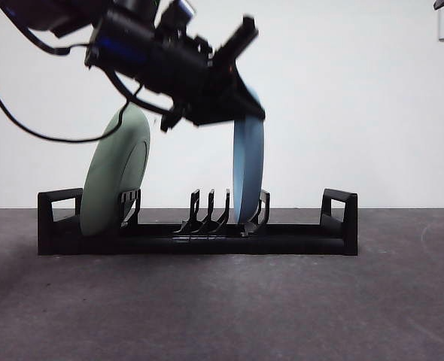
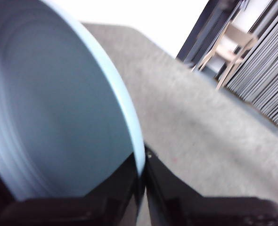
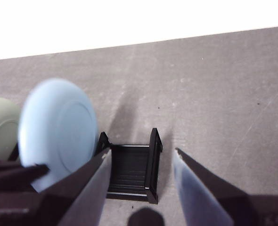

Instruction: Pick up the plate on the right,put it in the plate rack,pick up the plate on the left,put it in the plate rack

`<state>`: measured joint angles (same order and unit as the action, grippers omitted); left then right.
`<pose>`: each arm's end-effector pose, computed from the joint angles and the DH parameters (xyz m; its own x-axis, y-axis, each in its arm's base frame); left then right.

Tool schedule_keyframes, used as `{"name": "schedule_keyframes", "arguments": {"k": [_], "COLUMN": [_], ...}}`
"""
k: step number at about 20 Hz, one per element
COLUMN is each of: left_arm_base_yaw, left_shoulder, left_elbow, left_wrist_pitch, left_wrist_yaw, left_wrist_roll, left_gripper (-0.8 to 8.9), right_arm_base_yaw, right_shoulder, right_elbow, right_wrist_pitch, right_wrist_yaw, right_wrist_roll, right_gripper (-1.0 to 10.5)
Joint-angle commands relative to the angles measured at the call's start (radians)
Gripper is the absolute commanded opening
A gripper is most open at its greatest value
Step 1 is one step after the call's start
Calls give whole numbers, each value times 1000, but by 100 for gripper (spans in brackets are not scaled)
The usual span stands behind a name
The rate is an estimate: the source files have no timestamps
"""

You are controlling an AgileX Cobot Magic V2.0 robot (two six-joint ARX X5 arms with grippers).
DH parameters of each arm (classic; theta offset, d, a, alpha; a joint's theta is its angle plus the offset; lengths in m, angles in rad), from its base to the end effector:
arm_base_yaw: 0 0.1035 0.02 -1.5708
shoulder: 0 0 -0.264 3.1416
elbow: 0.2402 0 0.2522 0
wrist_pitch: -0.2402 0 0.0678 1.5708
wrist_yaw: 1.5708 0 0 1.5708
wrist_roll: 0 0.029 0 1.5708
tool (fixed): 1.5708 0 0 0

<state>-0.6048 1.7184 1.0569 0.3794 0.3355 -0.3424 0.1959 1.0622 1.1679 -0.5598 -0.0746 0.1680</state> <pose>0.3075 -0.2241 0.2350 0.5588 -0.7865 -0.2628 0.6739 0.6154 -0.4088 0.2111 0.0441 0.3772 0.8645 0.2475 -0.4374 -0.1842 0.9658 0.1825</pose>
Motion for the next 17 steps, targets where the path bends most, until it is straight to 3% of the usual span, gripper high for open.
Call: {"name": "schedule_keyframes", "arguments": {"k": [1,6,11,17], "left_arm_base_yaw": [2,-3,-5,-5], "left_shoulder": [16,16,8,-61], "left_elbow": [0,0,0,0], "left_wrist_pitch": [-39,-129,-173,-275], "left_wrist_yaw": [-5,-32,-13,-18], "left_wrist_roll": [68,116,119,172], "left_gripper": [-8,31,354,351], "right_arm_base_yaw": [0,0,1,2], "right_shoulder": [11,26,34,39], "right_elbow": [0,0,0,0], "right_wrist_pitch": [6,4,-4,-48], "right_wrist_yaw": [3,2,-5,-38], "right_wrist_roll": [-4,-4,-5,-23], "right_gripper": [219,219,219,219]}}
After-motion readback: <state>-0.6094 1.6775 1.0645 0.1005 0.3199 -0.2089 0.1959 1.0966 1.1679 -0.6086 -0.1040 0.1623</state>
